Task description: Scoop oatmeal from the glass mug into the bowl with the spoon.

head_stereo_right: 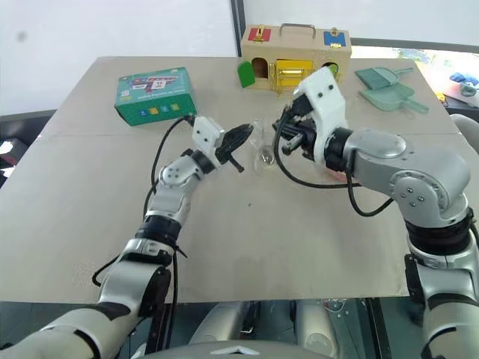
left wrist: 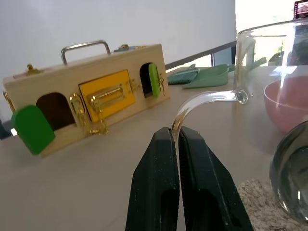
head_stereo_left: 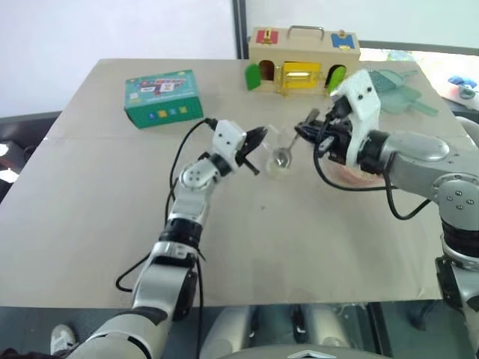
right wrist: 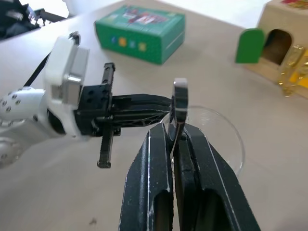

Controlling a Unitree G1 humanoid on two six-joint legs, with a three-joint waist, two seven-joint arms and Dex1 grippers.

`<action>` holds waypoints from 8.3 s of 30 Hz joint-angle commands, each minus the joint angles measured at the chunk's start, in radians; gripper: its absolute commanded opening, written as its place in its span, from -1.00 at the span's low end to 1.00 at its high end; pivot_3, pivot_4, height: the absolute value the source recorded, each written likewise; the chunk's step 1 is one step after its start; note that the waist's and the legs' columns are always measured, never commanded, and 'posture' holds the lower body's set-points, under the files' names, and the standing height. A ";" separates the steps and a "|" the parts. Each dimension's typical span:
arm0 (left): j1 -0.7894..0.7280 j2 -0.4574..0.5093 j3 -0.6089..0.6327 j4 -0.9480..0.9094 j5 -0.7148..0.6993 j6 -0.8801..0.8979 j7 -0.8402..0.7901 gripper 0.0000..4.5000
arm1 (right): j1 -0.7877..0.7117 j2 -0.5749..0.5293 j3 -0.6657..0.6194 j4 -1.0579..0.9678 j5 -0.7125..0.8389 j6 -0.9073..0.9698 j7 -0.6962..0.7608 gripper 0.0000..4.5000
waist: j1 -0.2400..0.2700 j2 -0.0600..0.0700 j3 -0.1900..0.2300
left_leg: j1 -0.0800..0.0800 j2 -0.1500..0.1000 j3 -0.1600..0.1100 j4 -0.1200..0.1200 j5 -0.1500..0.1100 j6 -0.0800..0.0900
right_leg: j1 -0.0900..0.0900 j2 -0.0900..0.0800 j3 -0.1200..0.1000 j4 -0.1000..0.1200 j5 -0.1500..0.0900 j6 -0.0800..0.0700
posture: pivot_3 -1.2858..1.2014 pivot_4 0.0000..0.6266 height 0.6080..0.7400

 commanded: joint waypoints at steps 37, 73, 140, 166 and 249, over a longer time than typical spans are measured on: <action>0.085 0.022 0.015 -0.322 -0.084 0.399 0.069 -0.98 | -0.022 0.024 0.096 0.012 -0.317 -0.028 0.313 -1.00 | 0.003 0.000 -0.001 | 0.001 0.000 0.000 0.001 0.000 0.000 | 0.002 0.000 0.000 0.001 0.000 0.000 | 0.03 -0.52 1.00; -0.146 0.005 -0.026 -0.029 0.104 0.009 0.181 -0.98 | -0.121 0.329 -0.479 0.183 -0.186 0.372 0.136 -1.00 | 0.007 0.000 -0.001 | 0.001 -0.001 0.000 0.002 0.000 0.000 | 0.001 -0.001 0.000 0.002 0.000 0.000 | 0.03 -0.52 1.00; -0.653 -0.116 -0.030 0.677 0.242 -0.219 0.259 -0.98 | 0.049 0.146 -0.890 0.102 0.109 0.338 -0.395 -1.00 | -0.003 0.002 -0.001 | 0.002 -0.001 0.010 0.001 -0.001 0.002 | -0.003 -0.002 0.009 0.013 0.000 0.000 | 0.03 -0.52 1.00; -0.407 -0.086 0.011 0.452 0.165 -0.156 0.184 -0.98 | 0.022 0.224 -0.636 0.046 0.240 -0.095 -0.378 -1.00 | 0.003 0.001 -0.001 | 0.002 -0.001 0.008 0.003 -0.001 0.001 | -0.003 -0.002 0.008 0.012 0.000 0.001 | 0.03 -0.52 1.00; 0.579 0.453 0.249 -0.679 -0.537 0.647 -0.285 1.00 | 1.436 0.032 -0.668 -0.015 -0.523 -1.004 0.626 0.99 | 0.030 0.006 -0.001 | 0.030 0.004 0.002 -0.002 -0.009 0.003 | 0.032 0.001 0.000 -0.007 -0.006 0.001 | 0.03 -0.52 1.00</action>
